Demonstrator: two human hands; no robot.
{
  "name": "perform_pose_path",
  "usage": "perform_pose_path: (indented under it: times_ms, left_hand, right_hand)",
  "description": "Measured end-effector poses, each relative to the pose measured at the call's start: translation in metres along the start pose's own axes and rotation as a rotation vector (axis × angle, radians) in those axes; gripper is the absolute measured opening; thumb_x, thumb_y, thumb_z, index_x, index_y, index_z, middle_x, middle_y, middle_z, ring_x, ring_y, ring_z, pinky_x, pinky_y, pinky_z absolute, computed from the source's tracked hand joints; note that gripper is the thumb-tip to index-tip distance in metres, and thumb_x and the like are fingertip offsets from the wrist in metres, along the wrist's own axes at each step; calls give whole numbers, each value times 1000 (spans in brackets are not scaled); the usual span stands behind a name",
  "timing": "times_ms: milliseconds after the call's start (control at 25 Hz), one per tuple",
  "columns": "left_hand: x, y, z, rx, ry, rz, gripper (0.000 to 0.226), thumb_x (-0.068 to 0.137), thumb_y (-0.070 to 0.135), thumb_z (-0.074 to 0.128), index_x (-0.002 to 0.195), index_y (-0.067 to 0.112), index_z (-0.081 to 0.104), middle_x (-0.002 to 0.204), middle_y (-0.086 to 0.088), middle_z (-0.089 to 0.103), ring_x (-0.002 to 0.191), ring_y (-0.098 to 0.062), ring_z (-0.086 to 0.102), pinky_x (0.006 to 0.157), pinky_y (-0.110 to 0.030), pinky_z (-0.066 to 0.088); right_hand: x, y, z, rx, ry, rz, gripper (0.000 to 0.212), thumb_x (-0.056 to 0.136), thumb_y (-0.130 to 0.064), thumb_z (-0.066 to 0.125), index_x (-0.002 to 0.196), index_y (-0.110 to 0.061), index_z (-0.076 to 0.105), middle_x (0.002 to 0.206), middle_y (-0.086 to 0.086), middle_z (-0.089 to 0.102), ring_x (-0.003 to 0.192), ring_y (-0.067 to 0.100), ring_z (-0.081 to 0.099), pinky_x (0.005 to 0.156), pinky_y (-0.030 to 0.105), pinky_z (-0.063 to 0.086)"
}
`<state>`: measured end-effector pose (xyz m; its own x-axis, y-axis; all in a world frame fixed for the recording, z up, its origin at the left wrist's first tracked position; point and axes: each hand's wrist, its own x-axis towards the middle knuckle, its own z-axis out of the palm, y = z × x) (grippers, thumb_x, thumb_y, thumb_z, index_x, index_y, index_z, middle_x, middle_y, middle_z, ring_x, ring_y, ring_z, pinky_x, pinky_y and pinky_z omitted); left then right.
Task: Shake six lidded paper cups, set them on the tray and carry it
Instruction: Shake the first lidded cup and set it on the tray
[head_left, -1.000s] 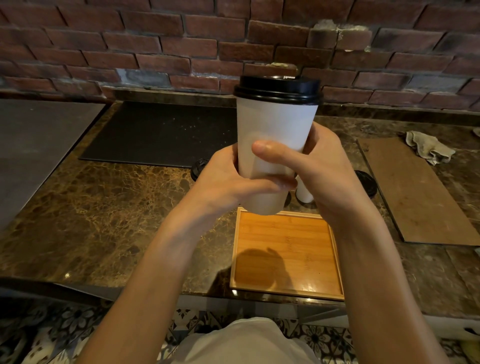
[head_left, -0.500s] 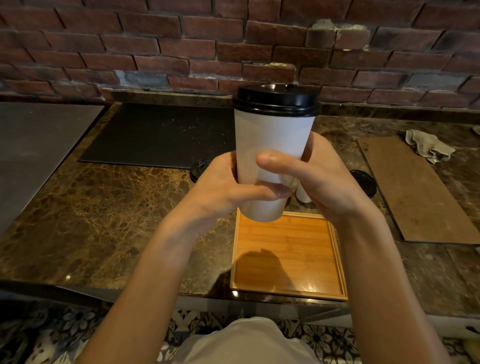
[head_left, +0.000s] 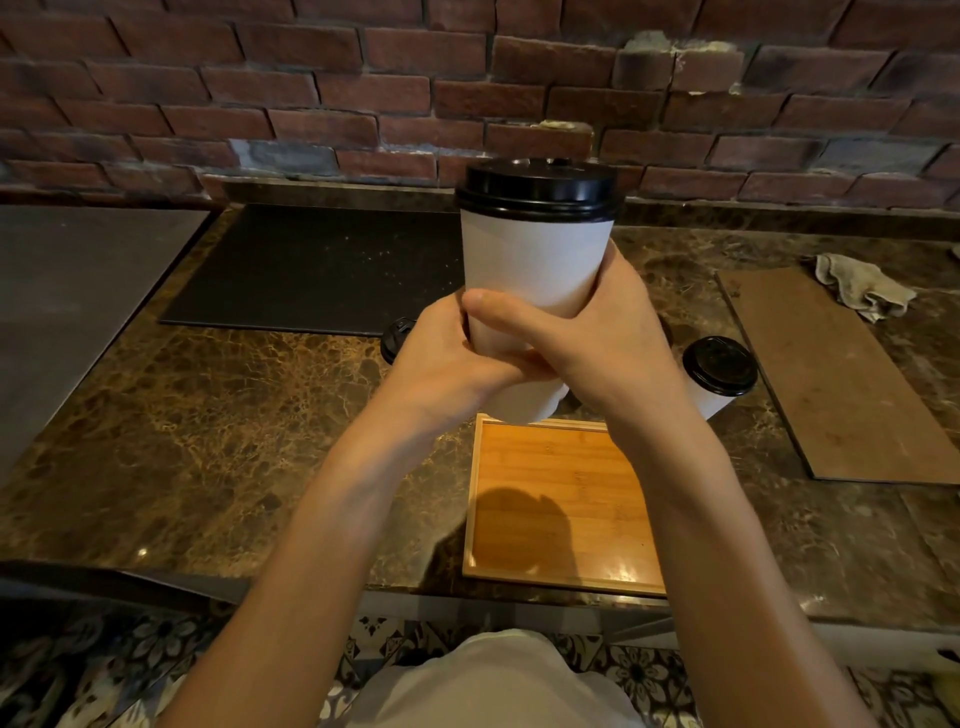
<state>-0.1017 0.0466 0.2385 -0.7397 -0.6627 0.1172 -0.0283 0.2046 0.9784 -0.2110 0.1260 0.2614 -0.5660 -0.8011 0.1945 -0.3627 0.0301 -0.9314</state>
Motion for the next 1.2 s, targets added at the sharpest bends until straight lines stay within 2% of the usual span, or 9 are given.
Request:
perform_pose_path:
  times_ms: [80,200,280,400,600,680,800,1040,1200]
  left_hand:
    - [1,-1,0,3,-5,-12,36,69,13,81,96,26,62,91,7,69,89,-7,67,71,-20,56]
    - [1,0,-1,-4,-14,-25,43,62,26,82,98,31,59,87,15,69,85,0,66,63,-12,52]
    - [1,2,-2,-11,-34,-12,45,58,31,79,98,32,58,86,22,68,86,2,65,62,-9,49]
    - [1,4,-5,-48,-87,20,44,64,25,81,100,33,57,89,25,67,89,3,64,63,-8,49]
    - [0,10,-6,-141,-233,44,41,72,18,79,105,33,60,98,17,69,96,-3,65,71,-10,50]
    - [-1,12,-7,-196,-278,59,42,72,17,79,105,35,62,101,14,70,98,-5,66,73,-12,50]
    - [0,11,-6,-228,-306,64,42,73,15,77,108,33,61,103,11,70,101,-9,66,76,-15,51]
    - [2,7,-5,-162,-236,53,39,69,11,79,104,20,62,93,10,71,93,-9,67,74,-16,52]
    - [3,4,-3,-87,-109,38,46,64,19,80,105,26,59,92,16,68,92,-3,64,69,-12,50]
  right_hand:
    - [0,-1,1,6,17,9,78,66,-49,83,130,-26,45,109,-16,56,98,2,58,75,20,53]
    - [0,-3,-1,56,3,17,80,64,-49,83,130,-24,47,114,-8,59,102,8,61,81,32,58]
    - [0,-4,-4,80,3,9,82,60,-50,80,130,-23,48,115,-7,60,103,8,62,80,30,59]
    - [1,-5,-7,159,-24,7,76,60,-45,79,127,-24,50,112,-8,62,100,7,64,76,26,58]
    - [2,-4,-19,255,-179,3,55,65,-34,78,116,-29,56,103,-10,67,98,7,67,74,22,56]
    - [3,-3,-23,282,-233,0,61,63,-34,81,118,-27,55,105,-7,66,100,11,67,75,25,56]
    - [4,-4,-25,297,-270,-2,70,60,-43,75,123,-21,54,108,-2,65,103,16,66,78,27,55]
    - [5,-2,-20,195,-218,-25,56,67,-38,78,117,-30,54,102,-10,65,96,3,66,72,19,55]
    - [6,-3,-15,79,-120,-27,66,62,-49,77,119,-33,49,106,-14,60,97,2,63,74,23,58]
